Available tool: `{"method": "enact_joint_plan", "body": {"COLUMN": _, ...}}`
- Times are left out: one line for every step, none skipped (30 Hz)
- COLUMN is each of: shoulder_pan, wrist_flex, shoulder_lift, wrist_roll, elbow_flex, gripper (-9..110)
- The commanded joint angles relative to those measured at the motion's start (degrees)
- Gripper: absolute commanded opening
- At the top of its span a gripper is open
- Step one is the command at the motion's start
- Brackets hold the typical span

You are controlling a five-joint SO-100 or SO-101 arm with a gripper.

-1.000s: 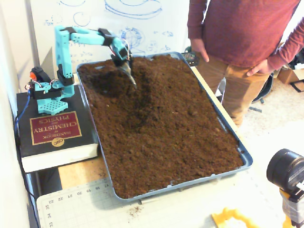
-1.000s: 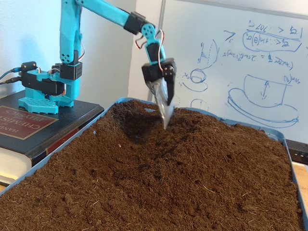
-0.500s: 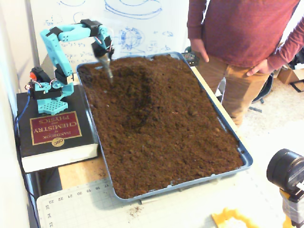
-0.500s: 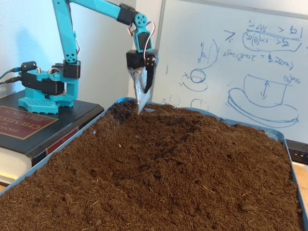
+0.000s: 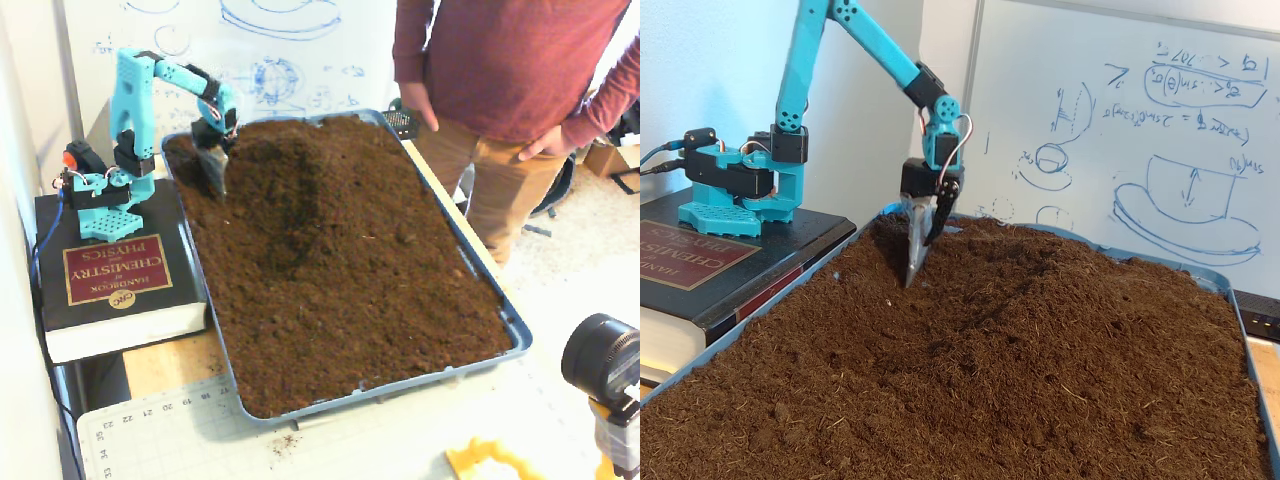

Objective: Build a berm.

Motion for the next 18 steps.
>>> {"method": "enact_joint_plan", "body": {"shoulder_pan": 2.9, "wrist_flex": -9.7, "shoulder_lift": -1.7, "wrist_roll": 0.5, "elbow_flex": -3.2, "gripper": 1}}
{"method": "enact_joint_plan", "body": {"shoulder_pan": 3.5, "wrist_flex": -12.0, "shoulder_lift": -2.1, "wrist_roll": 0.5, "elbow_flex": -3.8, "gripper": 1}}
{"method": "enact_joint_plan", "body": {"shoulder_pan": 4.0, "wrist_flex": -14.0, "shoulder_lift": -2.3, "wrist_roll": 0.5, "elbow_flex": -4.4, "gripper": 1}}
{"method": "enact_joint_plan", "body": {"shoulder_pan": 4.6, "wrist_flex": -15.5, "shoulder_lift": -2.4, "wrist_roll": 0.5, "elbow_flex": -5.1, "gripper": 1}}
{"method": "enact_joint_plan", "body": {"shoulder_pan": 4.9, "wrist_flex": -16.7, "shoulder_lift": -2.4, "wrist_roll": 0.5, "elbow_flex": -5.8, "gripper": 1}}
{"method": "enact_joint_plan", "body": {"shoulder_pan": 5.4, "wrist_flex": -17.8, "shoulder_lift": -2.4, "wrist_roll": 0.5, "elbow_flex": -6.4, "gripper": 1}}
{"method": "enact_joint_plan", "body": {"shoulder_pan": 5.7, "wrist_flex": -18.5, "shoulder_lift": -2.4, "wrist_roll": 0.5, "elbow_flex": -7.0, "gripper": 1}}
{"method": "enact_joint_plan", "body": {"shoulder_pan": 5.9, "wrist_flex": -19.1, "shoulder_lift": -2.4, "wrist_roll": 0.6, "elbow_flex": -7.6, "gripper": 1}}
{"method": "enact_joint_plan", "body": {"shoulder_pan": 6.0, "wrist_flex": -19.4, "shoulder_lift": -2.3, "wrist_roll": 0.6, "elbow_flex": -8.3, "gripper": 1}}
{"method": "enact_joint_plan", "body": {"shoulder_pan": 6.2, "wrist_flex": -19.5, "shoulder_lift": -2.2, "wrist_roll": 0.6, "elbow_flex": -9.2, "gripper": 1}}
{"method": "enact_joint_plan", "body": {"shoulder_pan": 6.5, "wrist_flex": -19.5, "shoulder_lift": -1.8, "wrist_roll": 0.7, "elbow_flex": -10.0, "gripper": 1}}
{"method": "enact_joint_plan", "body": {"shoulder_pan": 6.9, "wrist_flex": -19.4, "shoulder_lift": -1.1, "wrist_roll": 1.1, "elbow_flex": -10.5, "gripper": 1}}
{"method": "enact_joint_plan", "body": {"shoulder_pan": 7.3, "wrist_flex": -19.4, "shoulder_lift": -0.2, "wrist_roll": 1.3, "elbow_flex": -10.6, "gripper": 1}}
{"method": "enact_joint_plan", "body": {"shoulder_pan": 7.6, "wrist_flex": -19.4, "shoulder_lift": 0.6, "wrist_roll": 1.4, "elbow_flex": -10.8, "gripper": 1}}
{"method": "enact_joint_plan", "body": {"shoulder_pan": 7.7, "wrist_flex": -19.4, "shoulder_lift": 1.4, "wrist_roll": 1.5, "elbow_flex": -10.9, "gripper": 1}}
{"method": "enact_joint_plan", "body": {"shoulder_pan": 7.9, "wrist_flex": -19.2, "shoulder_lift": 2.3, "wrist_roll": 1.5, "elbow_flex": -10.9, "gripper": 1}}
{"method": "enact_joint_plan", "body": {"shoulder_pan": 7.9, "wrist_flex": -19.2, "shoulder_lift": 3.2, "wrist_roll": 1.5, "elbow_flex": -10.8, "gripper": 1}}
{"method": "enact_joint_plan", "body": {"shoulder_pan": 7.9, "wrist_flex": -19.2, "shoulder_lift": 4.1, "wrist_roll": 1.6, "elbow_flex": -10.8, "gripper": 1}}
